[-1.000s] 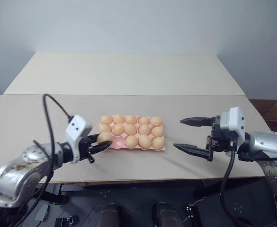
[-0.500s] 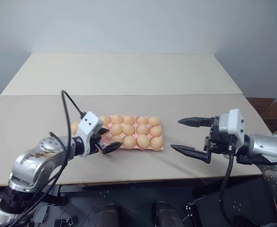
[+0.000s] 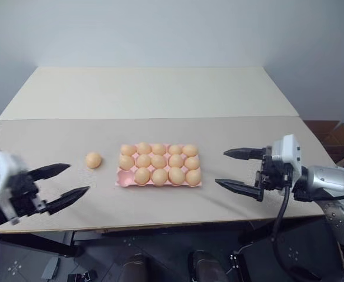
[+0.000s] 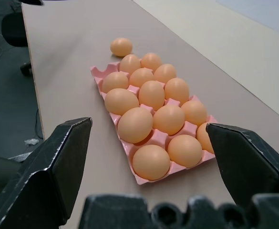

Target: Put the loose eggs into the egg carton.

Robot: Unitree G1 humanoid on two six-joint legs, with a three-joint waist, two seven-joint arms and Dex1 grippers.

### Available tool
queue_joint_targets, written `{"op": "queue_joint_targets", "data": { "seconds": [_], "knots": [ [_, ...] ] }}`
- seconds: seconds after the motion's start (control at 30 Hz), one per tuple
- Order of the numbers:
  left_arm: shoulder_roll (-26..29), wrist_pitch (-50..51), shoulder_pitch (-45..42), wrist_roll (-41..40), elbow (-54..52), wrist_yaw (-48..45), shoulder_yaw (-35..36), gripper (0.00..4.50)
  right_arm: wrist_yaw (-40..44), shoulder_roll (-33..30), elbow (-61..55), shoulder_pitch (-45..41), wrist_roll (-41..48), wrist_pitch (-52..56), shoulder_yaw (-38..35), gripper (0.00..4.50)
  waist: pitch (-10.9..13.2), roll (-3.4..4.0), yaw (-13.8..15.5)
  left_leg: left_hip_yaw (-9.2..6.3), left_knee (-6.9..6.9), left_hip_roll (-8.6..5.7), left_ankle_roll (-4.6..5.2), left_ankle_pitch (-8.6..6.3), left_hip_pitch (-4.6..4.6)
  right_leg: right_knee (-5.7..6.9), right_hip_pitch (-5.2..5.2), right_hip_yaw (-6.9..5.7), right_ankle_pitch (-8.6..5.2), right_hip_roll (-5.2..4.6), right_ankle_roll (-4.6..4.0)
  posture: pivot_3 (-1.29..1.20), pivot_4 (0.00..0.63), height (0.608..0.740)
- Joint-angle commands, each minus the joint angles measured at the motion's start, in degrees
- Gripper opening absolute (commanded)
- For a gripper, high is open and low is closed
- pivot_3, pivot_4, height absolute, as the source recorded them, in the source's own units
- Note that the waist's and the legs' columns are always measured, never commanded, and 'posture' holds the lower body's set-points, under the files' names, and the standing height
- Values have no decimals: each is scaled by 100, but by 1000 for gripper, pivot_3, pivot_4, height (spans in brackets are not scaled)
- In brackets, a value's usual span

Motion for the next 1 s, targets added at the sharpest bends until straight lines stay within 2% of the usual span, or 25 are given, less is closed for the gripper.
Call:
{"op": "queue_joint_targets", "data": {
  "seconds": [0.03,0.1,0.17,0.3,0.4,0.47,0.53,0.7,0.87,1.0],
  "knots": [
    [34,-57,643,-149,281,-661,607,4456,176,-75,9,105,18,-222,-173,4500,0,1,10,1,0,1,0,-1,1,0,0,0,-4,0,-2,0,150,740],
    [-29,-70,703,-213,336,-534,612,4456,221,-99,30,120,25,-218,-186,4500,1,2,64,-1,0,0,0,0,0,1,0,-3,-6,-1,-4,0,150,740],
    [-80,-115,683,-236,309,-446,543,4456,257,-119,49,107,22,-224,-181,4500,1,2,102,-1,1,1,-1,0,2,2,0,-5,-27,-1,33,0,150,740],
    [-198,-172,526,-229,173,-156,241,4456,249,-133,68,18,17,-203,-165,4500,0,2,103,0,5,3,-1,1,5,5,3,-1,-25,-1,33,0,150,740],
    [-96,192,332,-190,94,368,-8,4456,239,-133,48,-19,26,-199,-163,4500,-1,0,103,0,5,3,-1,1,2,6,1,0,-23,1,31,0,150,740],
    [107,964,-121,-264,89,1248,-323,4456,188,-112,66,-129,-6,-186,-108,4500,0,0,110,-1,5,4,-1,1,1,7,0,0,-2,2,-3,0,150,740],
    [182,1489,-780,-289,175,2001,-721,4456,103,-77,110,-282,-72,-165,-12,4500,1,2,130,-6,5,1,0,1,1,12,1,-4,10,3,15,0,150,740],
    [-188,2221,-2419,94,628,3632,-1616,4456,65,-22,211,-493,-186,-199,153,4500,-3,-2,101,-9,6,1,3,5,2,9,6,-2,29,7,38,0,150,740],
    [-644,2497,-3563,549,1152,4528,-2540,4456,-160,123,211,-649,-313,-201,262,4500,-2,-4,64,-15,6,-4,3,4,-6,7,3,1,34,9,40,0,150,740],
    [-883,2553,-4112,882,1506,4830,-3171,4456,-225,187,159,-697,-312,-208,291,4500,-2,-5,72,-14,6,-7,3,4,-9,6,3,0,35,6,40,0,150,740]
  ]
}}
